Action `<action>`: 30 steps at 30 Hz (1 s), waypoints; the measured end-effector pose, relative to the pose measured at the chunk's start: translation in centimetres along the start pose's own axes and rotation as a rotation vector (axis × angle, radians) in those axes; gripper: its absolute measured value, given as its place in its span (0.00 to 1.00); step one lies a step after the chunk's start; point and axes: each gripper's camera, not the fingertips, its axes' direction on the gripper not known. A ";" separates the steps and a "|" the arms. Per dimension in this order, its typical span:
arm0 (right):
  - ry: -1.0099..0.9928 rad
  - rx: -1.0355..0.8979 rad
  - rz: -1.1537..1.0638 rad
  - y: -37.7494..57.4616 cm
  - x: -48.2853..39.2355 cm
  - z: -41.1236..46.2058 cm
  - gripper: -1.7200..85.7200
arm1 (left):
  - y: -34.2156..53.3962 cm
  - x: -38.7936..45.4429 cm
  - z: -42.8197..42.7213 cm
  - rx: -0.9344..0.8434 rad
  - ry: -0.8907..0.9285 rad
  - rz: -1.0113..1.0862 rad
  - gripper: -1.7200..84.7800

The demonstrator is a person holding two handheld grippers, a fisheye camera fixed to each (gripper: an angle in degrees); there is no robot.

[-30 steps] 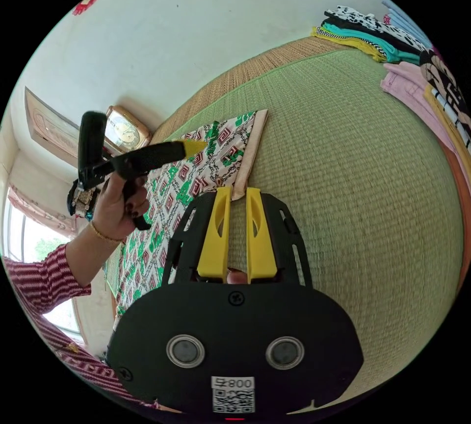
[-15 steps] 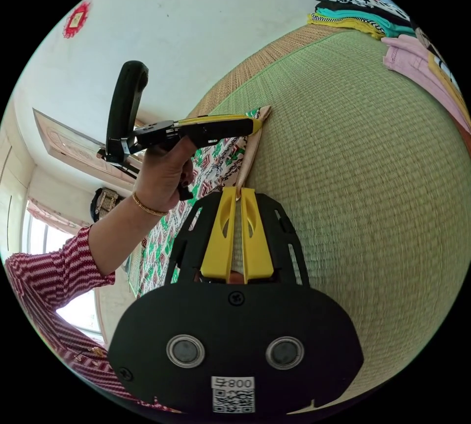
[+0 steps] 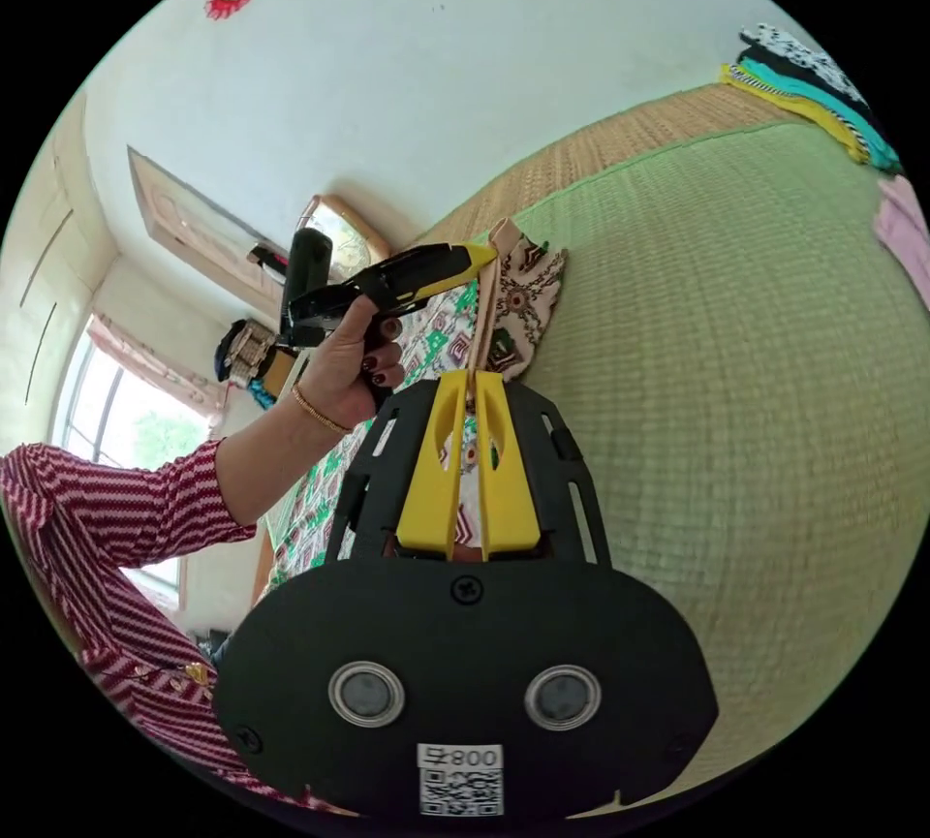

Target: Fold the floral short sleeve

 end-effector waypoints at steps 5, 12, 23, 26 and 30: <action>-0.068 -0.144 -0.034 -0.8 -0.3 4.3 0.04 | 1.5 -1.7 -3.0 -0.005 -0.019 -0.063 0.08; -0.114 -0.216 -0.048 -1.4 0.0 6.5 0.03 | 1.7 0.2 -8.1 0.070 -0.069 -0.002 0.10; -0.131 -0.239 -0.058 -2.4 0.3 7.5 0.02 | 1.7 2.1 -9.4 -0.068 -0.126 0.079 0.09; -0.086 -0.175 -0.016 -2.6 1.2 6.4 0.02 | 2.0 2.8 -10.5 -0.075 -0.144 0.115 0.09; -0.023 -0.192 0.048 -2.6 2.7 6.9 0.02 | 2.0 2.8 -11.8 -0.098 -0.127 0.105 0.09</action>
